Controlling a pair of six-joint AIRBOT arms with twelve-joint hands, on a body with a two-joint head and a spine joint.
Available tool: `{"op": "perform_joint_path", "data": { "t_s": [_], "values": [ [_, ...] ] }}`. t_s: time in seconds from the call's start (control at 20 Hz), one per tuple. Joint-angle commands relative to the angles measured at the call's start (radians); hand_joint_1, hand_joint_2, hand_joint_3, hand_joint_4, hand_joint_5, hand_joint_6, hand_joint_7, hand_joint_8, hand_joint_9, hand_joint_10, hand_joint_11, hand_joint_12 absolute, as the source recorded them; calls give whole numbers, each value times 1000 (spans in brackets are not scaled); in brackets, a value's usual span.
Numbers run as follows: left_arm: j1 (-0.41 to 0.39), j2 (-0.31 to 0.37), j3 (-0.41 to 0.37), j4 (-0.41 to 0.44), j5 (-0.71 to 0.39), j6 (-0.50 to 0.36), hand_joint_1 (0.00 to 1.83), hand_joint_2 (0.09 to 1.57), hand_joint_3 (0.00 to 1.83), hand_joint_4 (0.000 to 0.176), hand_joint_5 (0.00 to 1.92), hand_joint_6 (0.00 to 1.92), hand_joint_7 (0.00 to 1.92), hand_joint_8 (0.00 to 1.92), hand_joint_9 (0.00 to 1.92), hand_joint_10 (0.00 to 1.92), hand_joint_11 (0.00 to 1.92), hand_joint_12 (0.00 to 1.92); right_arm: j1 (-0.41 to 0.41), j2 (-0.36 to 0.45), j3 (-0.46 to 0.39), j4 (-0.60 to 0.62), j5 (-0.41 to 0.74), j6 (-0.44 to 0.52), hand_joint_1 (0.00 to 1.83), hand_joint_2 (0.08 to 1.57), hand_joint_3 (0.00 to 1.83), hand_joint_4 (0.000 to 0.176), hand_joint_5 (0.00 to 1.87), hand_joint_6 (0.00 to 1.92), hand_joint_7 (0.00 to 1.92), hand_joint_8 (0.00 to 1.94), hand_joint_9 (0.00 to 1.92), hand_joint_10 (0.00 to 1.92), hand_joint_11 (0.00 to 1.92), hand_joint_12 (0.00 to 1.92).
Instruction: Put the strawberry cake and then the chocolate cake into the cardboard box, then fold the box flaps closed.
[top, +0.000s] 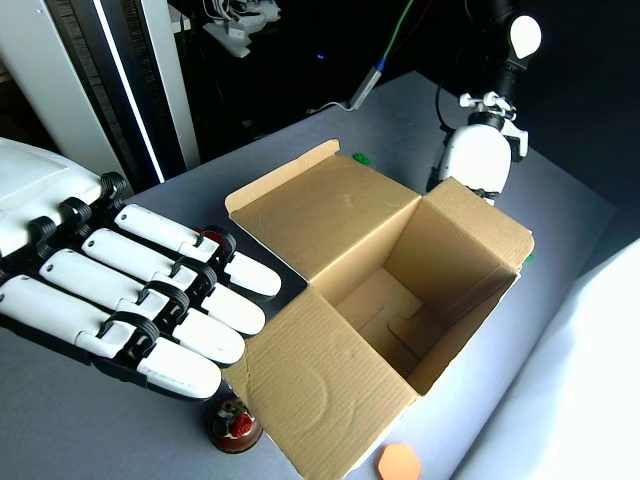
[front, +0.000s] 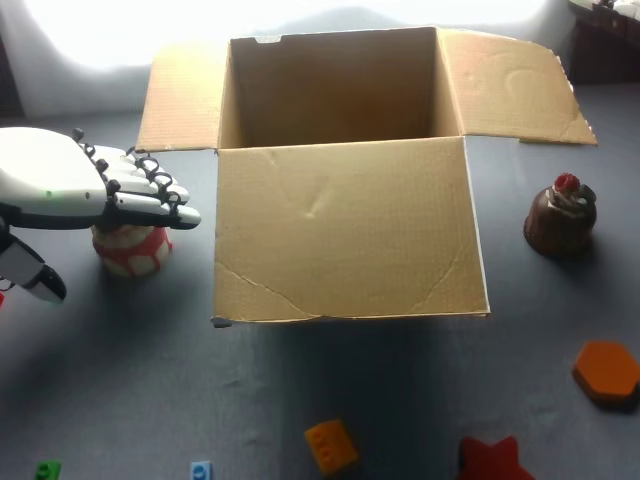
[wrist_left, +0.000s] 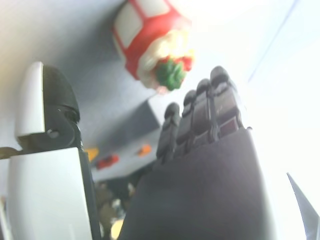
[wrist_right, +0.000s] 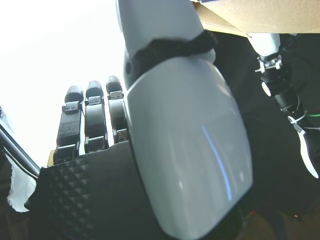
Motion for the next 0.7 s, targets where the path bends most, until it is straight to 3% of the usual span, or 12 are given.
{"op": "perform_joint_path", "data": {
  "t_s": [0.0, 0.3, 0.65],
  "values": [
    [-5, -4, 14, -59, -24, -5, 1215, 941, 4, 68, 0, 0, 0, 0, 0, 0, 0, 69, 19, 9, 1, 30, 72, -12, 1276, 958, 0, 31, 0, 0, 0, 0, 0, 0, 0, 0],
    [-12, -58, 68, -37, -24, -14, 1171, 971, 7, 76, 0, 0, 0, 0, 0, 0, 0, 15, 33, 1, 13, 212, 11, -66, 1263, 1025, 28, 18, 0, 0, 0, 0, 0, 0, 0, 0],
    [-21, -92, 97, -5, -20, -14, 1175, 983, 9, 79, 0, 0, 0, 0, 14, 5, 37, 19, 37, -3, 21, 224, 3, -78, 1265, 1022, 23, 15, 0, 0, 0, 0, 0, 0, 0, 0]
  ]
}}
